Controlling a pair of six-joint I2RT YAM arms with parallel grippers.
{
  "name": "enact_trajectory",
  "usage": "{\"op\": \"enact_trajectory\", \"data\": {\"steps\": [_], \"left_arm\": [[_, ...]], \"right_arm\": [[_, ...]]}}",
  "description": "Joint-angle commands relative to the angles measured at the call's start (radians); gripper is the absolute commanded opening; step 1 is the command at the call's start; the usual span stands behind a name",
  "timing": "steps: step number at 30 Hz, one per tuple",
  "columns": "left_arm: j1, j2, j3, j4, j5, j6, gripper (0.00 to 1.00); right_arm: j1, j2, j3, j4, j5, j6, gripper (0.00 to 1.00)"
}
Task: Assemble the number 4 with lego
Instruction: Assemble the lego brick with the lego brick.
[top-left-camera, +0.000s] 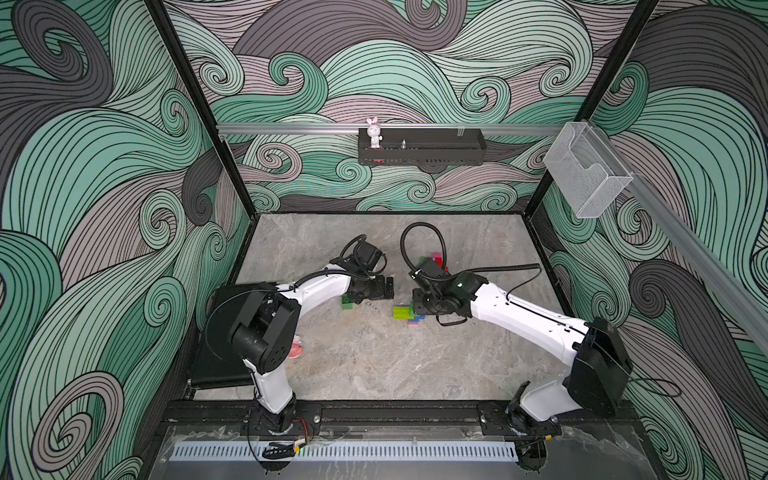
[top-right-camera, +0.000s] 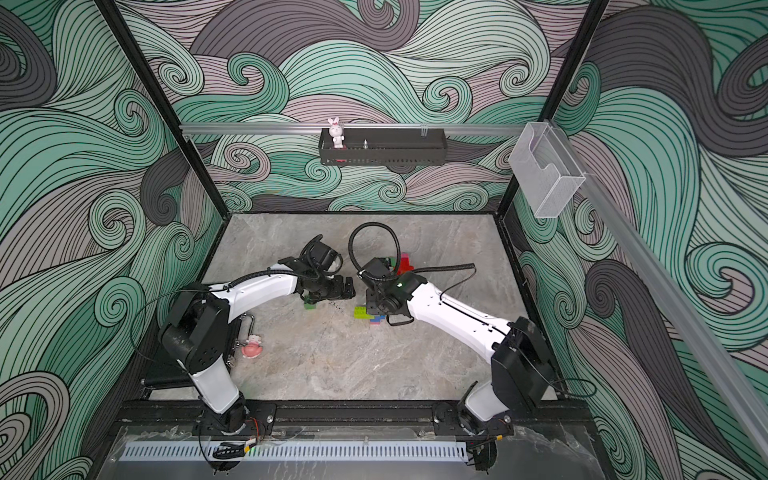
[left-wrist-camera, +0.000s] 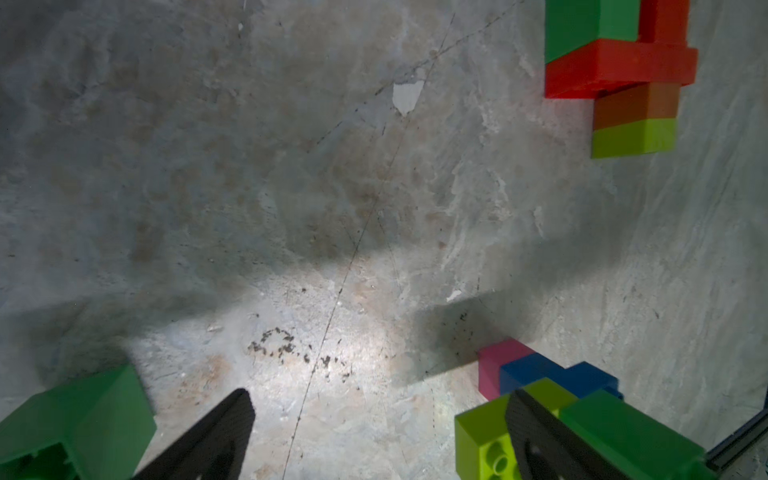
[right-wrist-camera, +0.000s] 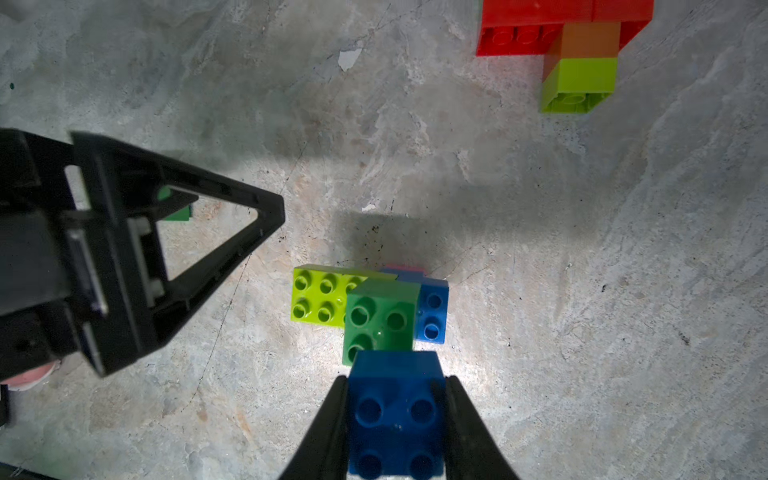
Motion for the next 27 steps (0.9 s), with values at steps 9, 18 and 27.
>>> {"op": "enact_trajectory", "data": {"steps": [9, 18, 27], "left_arm": [[0.002, 0.018, 0.001, -0.044, -0.024, -0.018, 0.99], [0.002, 0.019, -0.011, -0.037, -0.024, -0.016, 0.99], [0.002, 0.022, -0.010, -0.038, -0.025, -0.015, 0.99]], "right_arm": [[0.022, 0.049, 0.058, -0.009, 0.070, 0.029, 0.24], [0.026, 0.076, 0.070, -0.004, 0.078, 0.030, 0.24], [0.029, 0.097, 0.066, -0.007, 0.078, 0.026, 0.24]]}}
